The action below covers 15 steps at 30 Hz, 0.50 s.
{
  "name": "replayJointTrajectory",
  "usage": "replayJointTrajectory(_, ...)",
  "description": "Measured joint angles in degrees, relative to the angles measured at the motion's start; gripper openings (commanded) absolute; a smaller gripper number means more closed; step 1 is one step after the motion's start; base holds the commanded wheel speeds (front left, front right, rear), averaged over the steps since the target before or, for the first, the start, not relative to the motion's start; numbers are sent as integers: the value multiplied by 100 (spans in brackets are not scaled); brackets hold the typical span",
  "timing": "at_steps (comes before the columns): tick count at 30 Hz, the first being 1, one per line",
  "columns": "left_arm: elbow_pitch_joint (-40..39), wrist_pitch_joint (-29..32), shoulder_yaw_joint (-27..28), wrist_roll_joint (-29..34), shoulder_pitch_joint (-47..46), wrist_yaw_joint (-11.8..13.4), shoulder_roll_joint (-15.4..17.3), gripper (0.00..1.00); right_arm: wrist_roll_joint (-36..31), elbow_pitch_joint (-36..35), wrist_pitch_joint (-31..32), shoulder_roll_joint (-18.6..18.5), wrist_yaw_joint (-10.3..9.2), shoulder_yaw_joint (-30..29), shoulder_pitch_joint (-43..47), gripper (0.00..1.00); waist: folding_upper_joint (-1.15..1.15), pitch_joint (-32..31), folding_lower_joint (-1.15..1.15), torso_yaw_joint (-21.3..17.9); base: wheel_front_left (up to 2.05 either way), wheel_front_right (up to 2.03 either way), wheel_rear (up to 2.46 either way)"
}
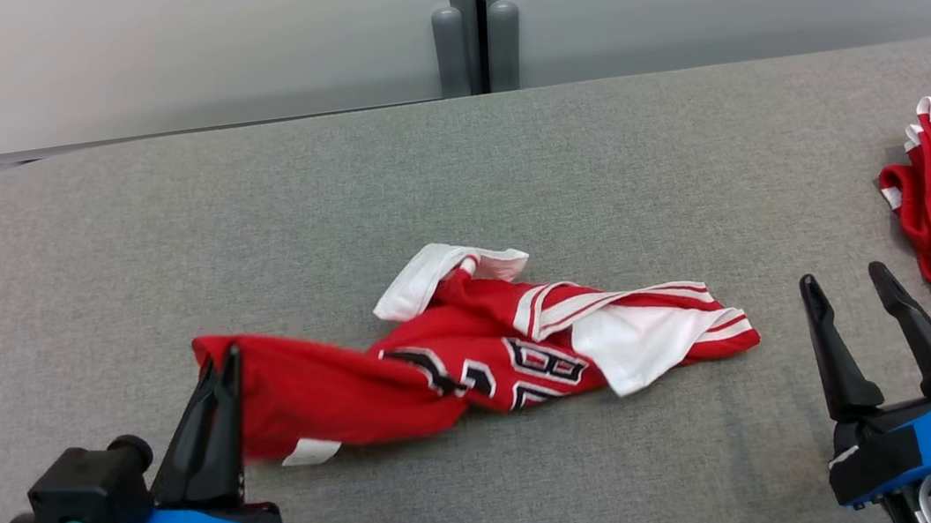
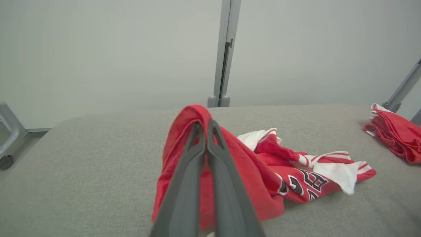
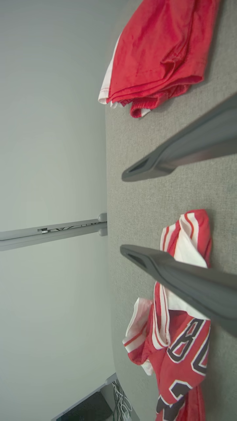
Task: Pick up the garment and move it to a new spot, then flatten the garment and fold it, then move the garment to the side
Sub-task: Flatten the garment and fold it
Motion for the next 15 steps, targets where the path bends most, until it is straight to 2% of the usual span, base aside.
replayJointTrajectory(4,929,-97,187,-468,168,-55,-96,0,11,-21,5,1,0,81,-14,100,0,84,0,-102,0,0,0)
replayJointTrajectory(10,2535,-298,333,-1155,344,-378,-401,0,14,-34,14,2,0,71,-30,100,0,295,1,-243,0,0,0)
replayJointTrajectory(13,3103,-471,334,-1303,347,-546,-558,0,13,-33,13,2,0,35,-31,100,0,363,1,-257,0,0,0)
replayJointTrajectory(14,3233,-566,334,-1324,338,-595,-610,36,13,-34,14,2,0,23,-31,100,0,378,1,-254,0,0,0)
replayJointTrajectory(15,3341,-687,334,-1321,309,-643,-648,85,12,-35,14,2,0,13,-31,100,0,387,1,-247,0,0,0)
